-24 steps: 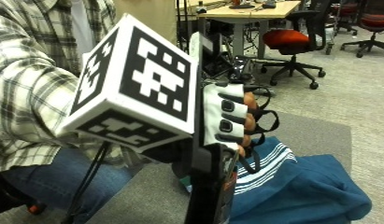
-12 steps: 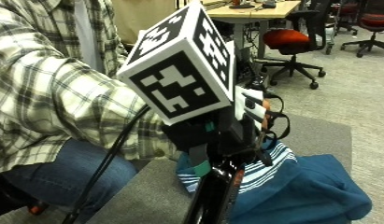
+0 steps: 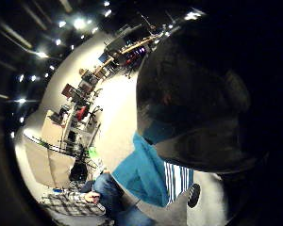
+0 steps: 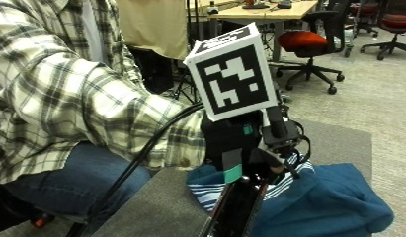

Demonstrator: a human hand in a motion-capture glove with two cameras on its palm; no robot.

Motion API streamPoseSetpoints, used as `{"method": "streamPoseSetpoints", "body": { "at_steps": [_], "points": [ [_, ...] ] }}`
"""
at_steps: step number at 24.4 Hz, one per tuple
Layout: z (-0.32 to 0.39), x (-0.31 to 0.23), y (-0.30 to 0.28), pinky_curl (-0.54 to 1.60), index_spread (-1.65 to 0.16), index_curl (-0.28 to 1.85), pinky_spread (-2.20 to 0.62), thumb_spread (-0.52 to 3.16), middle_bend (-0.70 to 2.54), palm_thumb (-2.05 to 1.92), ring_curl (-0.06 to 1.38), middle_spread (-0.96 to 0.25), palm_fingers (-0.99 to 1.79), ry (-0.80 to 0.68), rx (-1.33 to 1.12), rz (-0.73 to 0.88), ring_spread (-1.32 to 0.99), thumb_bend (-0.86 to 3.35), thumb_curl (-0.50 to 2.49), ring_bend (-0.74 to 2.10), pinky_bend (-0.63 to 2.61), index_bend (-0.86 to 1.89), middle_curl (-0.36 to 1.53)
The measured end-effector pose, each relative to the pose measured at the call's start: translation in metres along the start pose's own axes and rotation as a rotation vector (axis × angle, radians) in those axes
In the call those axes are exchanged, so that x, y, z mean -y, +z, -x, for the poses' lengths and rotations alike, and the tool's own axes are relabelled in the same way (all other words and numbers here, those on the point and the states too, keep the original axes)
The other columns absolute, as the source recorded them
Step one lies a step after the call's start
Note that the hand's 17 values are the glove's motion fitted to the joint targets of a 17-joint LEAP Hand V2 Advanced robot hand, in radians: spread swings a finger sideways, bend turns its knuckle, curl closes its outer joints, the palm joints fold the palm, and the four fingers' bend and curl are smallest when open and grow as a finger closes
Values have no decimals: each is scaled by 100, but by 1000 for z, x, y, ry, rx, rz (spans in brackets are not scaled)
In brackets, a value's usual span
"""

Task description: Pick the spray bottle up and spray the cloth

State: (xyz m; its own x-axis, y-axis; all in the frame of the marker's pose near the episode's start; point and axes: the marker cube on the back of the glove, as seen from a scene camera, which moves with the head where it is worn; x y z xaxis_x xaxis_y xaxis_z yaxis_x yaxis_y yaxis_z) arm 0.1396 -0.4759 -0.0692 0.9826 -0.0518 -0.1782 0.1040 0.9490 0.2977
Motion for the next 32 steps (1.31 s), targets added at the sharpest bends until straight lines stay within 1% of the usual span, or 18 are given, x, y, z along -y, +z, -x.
{"method": "streamPoseSetpoints", "body": {
  "at_steps": [13, 26, 29, 32],
  "points": [
    [27, 15, 22, 40, -23, 58, -17, 27, 59, 102, 47, -15, 135, -194, -286, 103, -20, -3, 80, 65, 51, 29, 52],
    [46, 13, 37, 40, -23, 59, -17, 27, 59, 102, 47, -15, 135, -324, -423, 166, -20, -3, 81, 65, 51, 28, 52],
    [48, 12, 33, 41, -23, 59, -17, 27, 59, 102, 46, -15, 135, -317, -389, 146, -20, -3, 81, 65, 51, 27, 52],
    [49, 14, 24, 41, -23, 59, -17, 28, 59, 102, 46, -15, 135, -249, -280, 100, -20, -3, 81, 65, 51, 27, 52]
  ]
}}
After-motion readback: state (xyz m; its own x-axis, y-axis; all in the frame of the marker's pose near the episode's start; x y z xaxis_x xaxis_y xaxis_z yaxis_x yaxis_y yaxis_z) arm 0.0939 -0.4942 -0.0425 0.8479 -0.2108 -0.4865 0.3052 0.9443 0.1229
